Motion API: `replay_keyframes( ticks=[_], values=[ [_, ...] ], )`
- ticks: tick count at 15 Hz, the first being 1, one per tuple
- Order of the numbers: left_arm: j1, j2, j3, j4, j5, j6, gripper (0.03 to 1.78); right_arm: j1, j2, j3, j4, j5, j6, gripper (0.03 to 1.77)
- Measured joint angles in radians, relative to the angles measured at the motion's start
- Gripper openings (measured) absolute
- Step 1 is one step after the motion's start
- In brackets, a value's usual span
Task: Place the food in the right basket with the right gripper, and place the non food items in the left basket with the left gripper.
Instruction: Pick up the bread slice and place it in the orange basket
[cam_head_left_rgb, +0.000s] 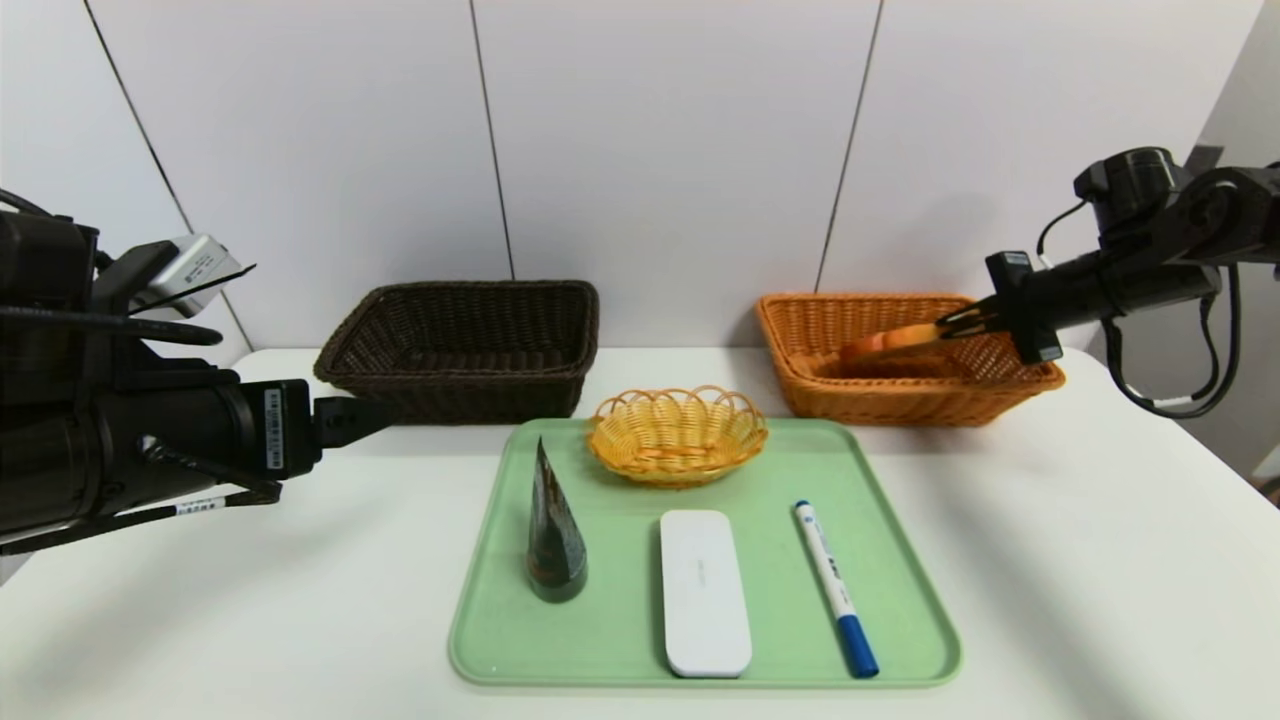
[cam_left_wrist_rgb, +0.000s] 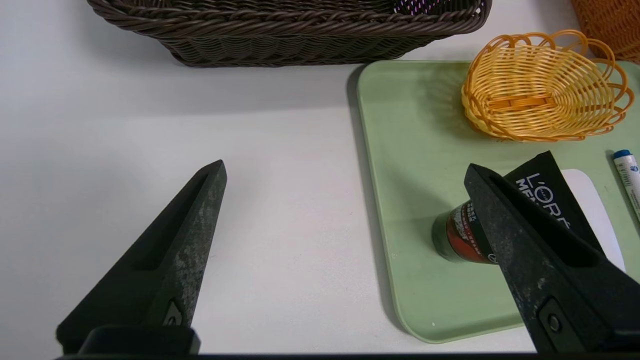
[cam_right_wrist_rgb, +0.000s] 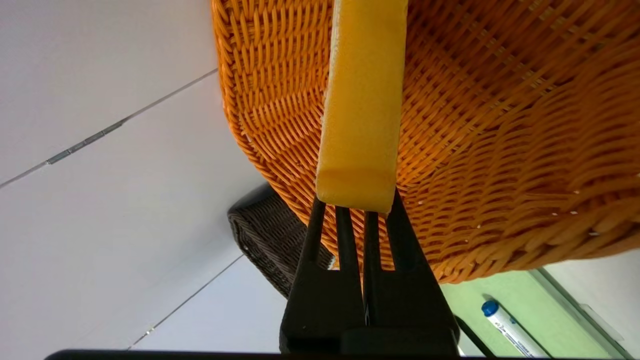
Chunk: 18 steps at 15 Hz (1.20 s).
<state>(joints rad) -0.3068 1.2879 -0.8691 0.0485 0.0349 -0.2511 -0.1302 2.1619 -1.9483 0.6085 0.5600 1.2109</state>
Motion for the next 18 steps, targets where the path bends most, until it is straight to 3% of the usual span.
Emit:
replay_keyframes(
  ticks=[8,11,18],
  values=[
    [0.0,0.002,0.001,0.0,0.0,0.001,1.69,-0.006,0.002,0.0,-0.083,0.038,0.061,0.08],
    [0.0,0.005,0.0,0.0,0.0,0.001,1.69,-0.007,0.009,0.0,-0.096,0.074,0.066,0.08],
    [0.0,0.014,-0.002,0.0,-0.001,0.0,1.69,-0.009,0.034,0.001,-0.096,0.085,0.067,0.08]
  ],
)
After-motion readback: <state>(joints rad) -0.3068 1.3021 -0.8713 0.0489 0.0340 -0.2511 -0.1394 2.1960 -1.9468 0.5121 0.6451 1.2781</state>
